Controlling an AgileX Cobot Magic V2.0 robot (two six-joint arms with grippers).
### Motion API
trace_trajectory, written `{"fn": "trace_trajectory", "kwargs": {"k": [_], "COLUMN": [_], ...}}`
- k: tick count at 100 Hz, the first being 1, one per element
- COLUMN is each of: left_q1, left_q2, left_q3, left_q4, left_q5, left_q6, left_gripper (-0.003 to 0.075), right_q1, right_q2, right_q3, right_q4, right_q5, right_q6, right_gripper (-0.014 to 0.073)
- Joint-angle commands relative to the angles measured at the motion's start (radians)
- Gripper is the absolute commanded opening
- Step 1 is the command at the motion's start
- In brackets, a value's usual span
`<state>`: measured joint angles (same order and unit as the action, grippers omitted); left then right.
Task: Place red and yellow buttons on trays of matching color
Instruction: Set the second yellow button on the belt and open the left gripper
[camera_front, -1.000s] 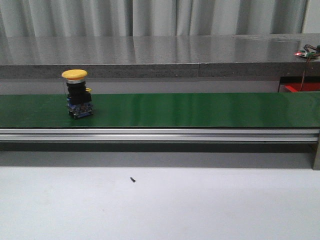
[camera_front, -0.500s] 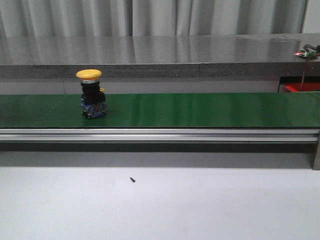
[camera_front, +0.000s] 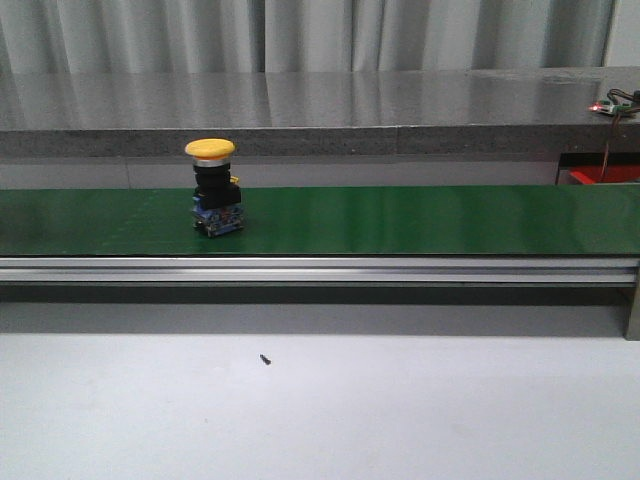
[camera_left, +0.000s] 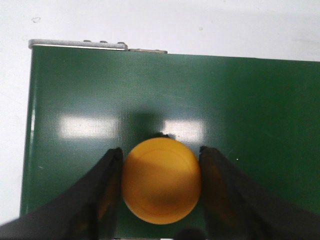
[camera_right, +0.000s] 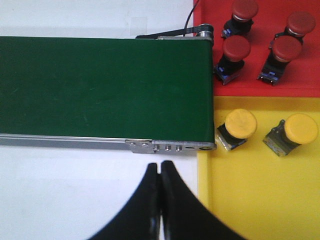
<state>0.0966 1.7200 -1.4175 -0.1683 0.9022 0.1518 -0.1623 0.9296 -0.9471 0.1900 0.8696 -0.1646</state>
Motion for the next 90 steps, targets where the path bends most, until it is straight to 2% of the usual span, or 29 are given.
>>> {"fn": "trace_trajectory", "kwargs": {"k": [1,14,21,64,74,90], "left_q1": [-0.006,-0.006,-0.006,-0.006,-0.007,-0.009], "left_q2": [-0.043,-0.043,-0.045,-0.192,-0.249,-0.339], "left_q3": [-0.031,-0.031,-0.031,-0.033,-0.033,-0.017], "left_q4": [-0.013,-0.015,-0.021,-0.096,-0.103,-0.12], "left_q5": [-0.039,-0.037,-0.037,-0.011,0.021,0.065], "left_q6": [-0.001,-0.001,-0.001,0.028,0.028,0.028], "left_gripper": [0.0318,0.0474,0.0513,0.051,0.0445,0.0176], "right_q1": [-0.001,-0.001,-0.001,-0.001,-0.001,-0.001], "right_q2": [-0.016,-0.016,-0.016,-0.016,-0.016,-0.016], "right_q3": [-0.024,-0.024,-0.024,-0.024,-0.024,-0.024], "right_q4": [0.015,0.015,0.015,0.015,0.015,0.015], "right_q5": [-0.051,-0.051,-0.051,-0.051,-0.051,-0.051], "right_q6": [-0.011,-0.011,-0.011,-0.011,-0.011,-0.011], "right_gripper": [-0.0106,-0.0106,-0.0106,-0.0106,-0.0106,-0.0106]}}
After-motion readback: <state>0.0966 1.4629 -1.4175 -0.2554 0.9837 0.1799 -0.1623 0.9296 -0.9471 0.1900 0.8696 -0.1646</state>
